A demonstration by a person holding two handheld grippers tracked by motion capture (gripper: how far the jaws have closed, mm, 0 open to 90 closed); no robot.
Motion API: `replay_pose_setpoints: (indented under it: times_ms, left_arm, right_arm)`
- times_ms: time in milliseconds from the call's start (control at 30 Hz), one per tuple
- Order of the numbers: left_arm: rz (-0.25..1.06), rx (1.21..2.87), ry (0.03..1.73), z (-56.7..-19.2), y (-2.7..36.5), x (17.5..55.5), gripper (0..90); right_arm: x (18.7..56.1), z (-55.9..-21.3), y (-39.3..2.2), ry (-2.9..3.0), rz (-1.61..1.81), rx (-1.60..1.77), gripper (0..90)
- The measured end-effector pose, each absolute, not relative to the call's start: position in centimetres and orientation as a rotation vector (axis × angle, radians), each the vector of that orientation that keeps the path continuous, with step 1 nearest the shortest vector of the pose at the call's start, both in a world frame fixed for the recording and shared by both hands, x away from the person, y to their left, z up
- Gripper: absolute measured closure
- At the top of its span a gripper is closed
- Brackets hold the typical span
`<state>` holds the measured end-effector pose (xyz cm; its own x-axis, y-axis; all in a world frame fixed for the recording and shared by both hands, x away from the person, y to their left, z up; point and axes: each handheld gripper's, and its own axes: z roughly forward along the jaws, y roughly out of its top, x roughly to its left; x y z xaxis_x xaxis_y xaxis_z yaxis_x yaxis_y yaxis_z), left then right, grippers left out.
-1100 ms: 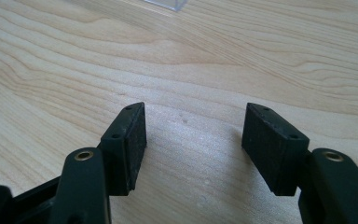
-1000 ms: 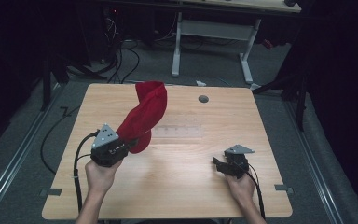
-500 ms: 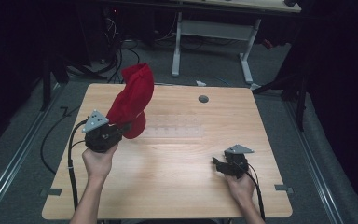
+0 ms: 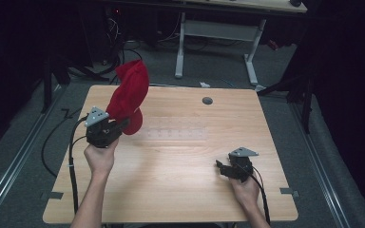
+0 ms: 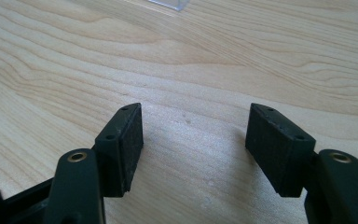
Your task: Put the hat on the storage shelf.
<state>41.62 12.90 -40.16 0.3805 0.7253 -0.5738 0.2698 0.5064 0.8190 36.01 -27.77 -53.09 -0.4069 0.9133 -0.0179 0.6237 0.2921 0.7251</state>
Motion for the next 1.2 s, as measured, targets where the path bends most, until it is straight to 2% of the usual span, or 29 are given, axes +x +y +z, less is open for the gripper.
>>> replay_pose_setpoints:
  times_ms: [500, 1200]
  left_arm:
    - [0.451, 1.066, 1.258, -41.9, 11.9, 43.5, 85.0]
    - [0.463, 1.072, 1.292, -42.9, 11.0, 44.4, 85.0]
  right_arm:
    - [36.0, -53.1, -27.7, 2.137, 0.902, 1.373, 36.2]
    - [36.0, -53.1, -27.7, 2.139, 0.903, 1.370, 35.8]
